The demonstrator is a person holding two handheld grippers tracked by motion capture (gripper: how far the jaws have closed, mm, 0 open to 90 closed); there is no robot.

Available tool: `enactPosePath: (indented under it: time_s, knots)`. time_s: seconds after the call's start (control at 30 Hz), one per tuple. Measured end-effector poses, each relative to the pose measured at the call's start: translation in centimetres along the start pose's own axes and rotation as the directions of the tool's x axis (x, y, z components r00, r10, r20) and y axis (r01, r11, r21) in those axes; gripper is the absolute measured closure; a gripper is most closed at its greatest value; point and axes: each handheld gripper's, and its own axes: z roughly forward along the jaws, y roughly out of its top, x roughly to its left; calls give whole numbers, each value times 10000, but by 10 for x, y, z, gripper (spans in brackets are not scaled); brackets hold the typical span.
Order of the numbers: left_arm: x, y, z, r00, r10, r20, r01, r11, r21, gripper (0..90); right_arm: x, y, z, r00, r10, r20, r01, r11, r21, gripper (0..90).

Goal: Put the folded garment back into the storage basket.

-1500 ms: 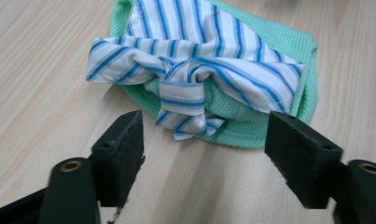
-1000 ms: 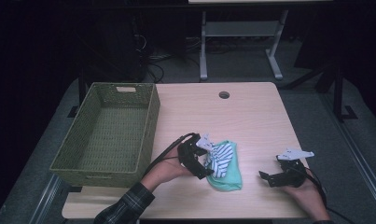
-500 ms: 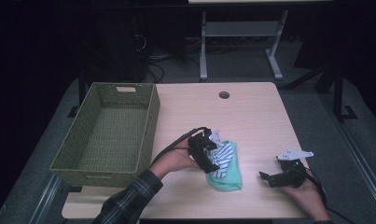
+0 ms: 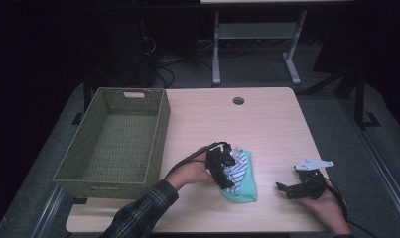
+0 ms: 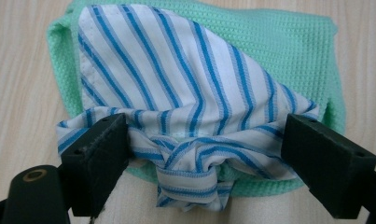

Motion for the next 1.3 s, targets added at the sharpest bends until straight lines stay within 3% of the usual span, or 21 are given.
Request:
enactPosePath:
  time_s: [0.2, 0.63, 0.77, 0.87, 1.07, 1.3]
  knots:
    - [-1, 0, 9, 9998, 217, 39, -217, 9996, 200, 142, 0, 0, 0, 10000, 3, -3, -3, 10000, 3, 22]
    - [1, -4, 15, 9989, 137, 445, -144, 9998, 141, 174, 0, 0, 0, 10000, 3, -5, -3, 10000, 0, 22]
    - [0, -6, 12, 9980, 247, 573, -248, 9997, 1, 280, 0, 0, 0, 10000, 0, -8, 0, 10000, 0, 22]
    - [-2, -8, 9, 9970, 349, 694, -338, 9993, -176, 432, 0, 0, 0, 10000, 8, -11, -8, 10000, -9, 22]
    - [-3, -8, 7, 9957, 362, 855, -352, 9993, -133, 597, 0, 0, 0, 10000, 8, -7, -8, 10000, 4, 22]
    - [-4, -8, 6, 9957, -94, 921, 107, 9999, -132, 654, 0, 0, 0, 10000, -21, 23, 21, 10000, -13, 22]
